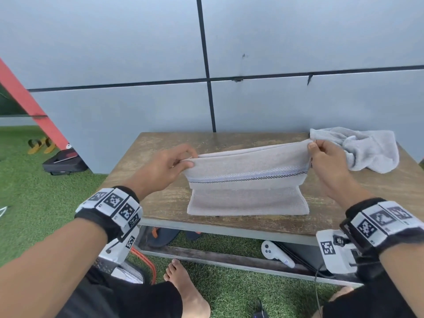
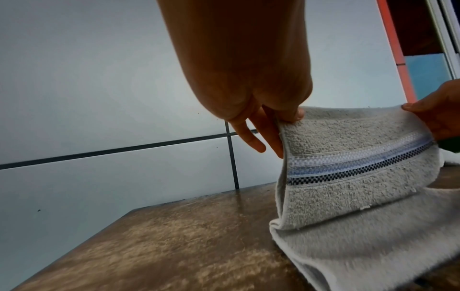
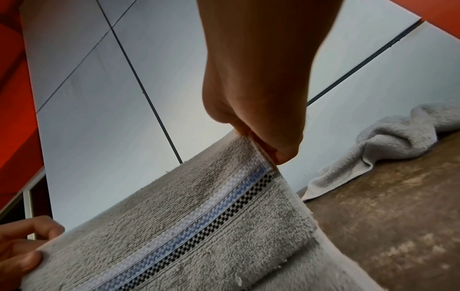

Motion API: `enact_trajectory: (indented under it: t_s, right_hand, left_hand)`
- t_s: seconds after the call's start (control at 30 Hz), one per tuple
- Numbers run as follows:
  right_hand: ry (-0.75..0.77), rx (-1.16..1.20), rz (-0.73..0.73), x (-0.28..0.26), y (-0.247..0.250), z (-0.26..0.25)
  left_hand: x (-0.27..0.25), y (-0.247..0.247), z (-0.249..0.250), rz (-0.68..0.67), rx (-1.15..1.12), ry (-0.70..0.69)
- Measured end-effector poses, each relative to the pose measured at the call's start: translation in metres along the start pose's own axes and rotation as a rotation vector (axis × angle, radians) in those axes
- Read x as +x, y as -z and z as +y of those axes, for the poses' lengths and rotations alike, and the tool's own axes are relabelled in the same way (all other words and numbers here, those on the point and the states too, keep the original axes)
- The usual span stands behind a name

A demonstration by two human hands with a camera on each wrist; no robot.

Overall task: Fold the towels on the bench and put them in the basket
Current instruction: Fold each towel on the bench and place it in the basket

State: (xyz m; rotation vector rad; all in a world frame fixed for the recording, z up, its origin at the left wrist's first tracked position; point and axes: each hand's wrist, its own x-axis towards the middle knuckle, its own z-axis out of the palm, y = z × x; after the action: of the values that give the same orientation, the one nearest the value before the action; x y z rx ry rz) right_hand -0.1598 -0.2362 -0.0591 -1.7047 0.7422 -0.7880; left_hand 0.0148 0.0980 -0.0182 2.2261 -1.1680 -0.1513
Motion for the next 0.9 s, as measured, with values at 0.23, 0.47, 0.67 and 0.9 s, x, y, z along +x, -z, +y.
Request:
enact_trajectory:
  t_s: [0.23, 0.47, 0.67, 0.9]
  right_hand:
    - [0.01, -0.054, 0.007, 0.049, -0.005, -0.07]
    - [0.063, 0.18, -0.051, 0.093, -0.011, -0.156]
    - [0.221, 0.265, -0.148, 0.063, 0.01, -0.138]
    - [0.043, -0.496, -0.68, -0.009, 0.038, -0.018]
  left_hand:
    - [0.056, 0.045, 0.018, 0.174, -0.046, 0.134]
    - [0.104, 0.104, 0.045, 0.551, -0.133, 0.106]
    - [0.064, 0.09, 0.044, 0.613, -0.34, -0.045]
    - [-0.016, 0.014, -0.007, -0.044, -0.277, 0.309]
